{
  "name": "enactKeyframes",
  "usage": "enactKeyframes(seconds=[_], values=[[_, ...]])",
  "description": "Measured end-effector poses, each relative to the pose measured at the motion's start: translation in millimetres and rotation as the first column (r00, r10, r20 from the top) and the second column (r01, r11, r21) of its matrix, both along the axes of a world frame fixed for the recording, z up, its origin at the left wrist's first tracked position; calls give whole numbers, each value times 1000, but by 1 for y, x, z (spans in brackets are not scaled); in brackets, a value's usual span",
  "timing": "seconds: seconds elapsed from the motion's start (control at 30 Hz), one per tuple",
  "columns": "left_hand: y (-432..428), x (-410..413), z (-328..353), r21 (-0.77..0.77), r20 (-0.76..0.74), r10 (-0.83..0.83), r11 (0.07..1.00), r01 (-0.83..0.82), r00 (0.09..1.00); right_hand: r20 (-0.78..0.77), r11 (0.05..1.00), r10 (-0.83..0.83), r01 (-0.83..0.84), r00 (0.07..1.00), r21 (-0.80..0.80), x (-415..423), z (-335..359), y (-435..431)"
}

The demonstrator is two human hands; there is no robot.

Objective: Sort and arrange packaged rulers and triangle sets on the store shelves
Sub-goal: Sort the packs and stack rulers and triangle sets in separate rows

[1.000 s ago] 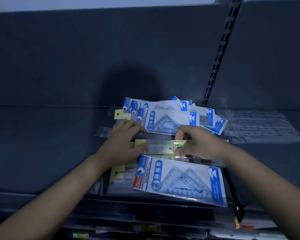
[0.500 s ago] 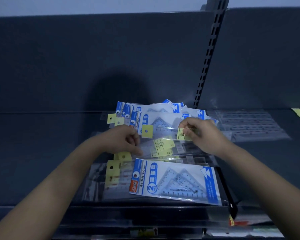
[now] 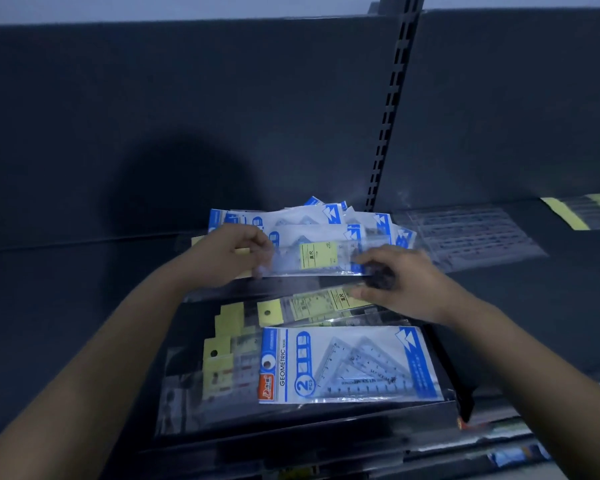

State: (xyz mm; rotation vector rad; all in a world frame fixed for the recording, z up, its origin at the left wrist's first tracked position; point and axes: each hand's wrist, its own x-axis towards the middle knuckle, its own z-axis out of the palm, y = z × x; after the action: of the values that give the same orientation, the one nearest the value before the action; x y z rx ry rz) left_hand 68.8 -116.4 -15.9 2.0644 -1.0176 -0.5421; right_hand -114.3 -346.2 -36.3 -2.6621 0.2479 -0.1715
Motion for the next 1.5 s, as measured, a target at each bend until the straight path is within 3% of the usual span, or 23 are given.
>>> enactKeyframes(seconds=[0.13,0.23,0.33,0.5,0.7,0.8,0.9,1.0,1.17,1.27,1.5], values=[[-16,-9,-7,85,32,-82,993,79,996,-107,992,-89,78,990,-97,-26,1,-21],[-31,-18,-9,295,137,-185,946,138,973,-103,993,-113,110,988,-31,-27,-1,-18],[-46,-24,-9,349,128,-244,918,187,961,-76,988,-148,150,986,26,-24,0,-15],[-60,-20,-6,291,91,-348,905,309,933,-39,977,-207,209,978,39,-25,1,-12],[-65,-19,7,192,126,-322,936,295,938,213,903,-376,305,902,303,-39,1,-24],[-70,-28,14,104,125,-261,963,249,957,264,773,-550,364,792,520,-50,6,-36],[-84,-46,27,30,115,-251,968,249,961,220,488,-635,164,740,857,-70,13,-48],[-108,-77,37,-35,32,-240,970,241,970,207,364,-630,50,749,930,-103,21,-71],[-177,-149,39,-228,61,-113,966,124,992,253,339,-647,-26,719,940,-181,35,-130],[-228,-191,39,-238,88,-131,960,148,987,267,352,-655,-27,707,936,-236,38,-175],[-330,-269,37,-165,-68,-179,972,166,981,251,337,-716,8,652,942,-329,37,-270]])
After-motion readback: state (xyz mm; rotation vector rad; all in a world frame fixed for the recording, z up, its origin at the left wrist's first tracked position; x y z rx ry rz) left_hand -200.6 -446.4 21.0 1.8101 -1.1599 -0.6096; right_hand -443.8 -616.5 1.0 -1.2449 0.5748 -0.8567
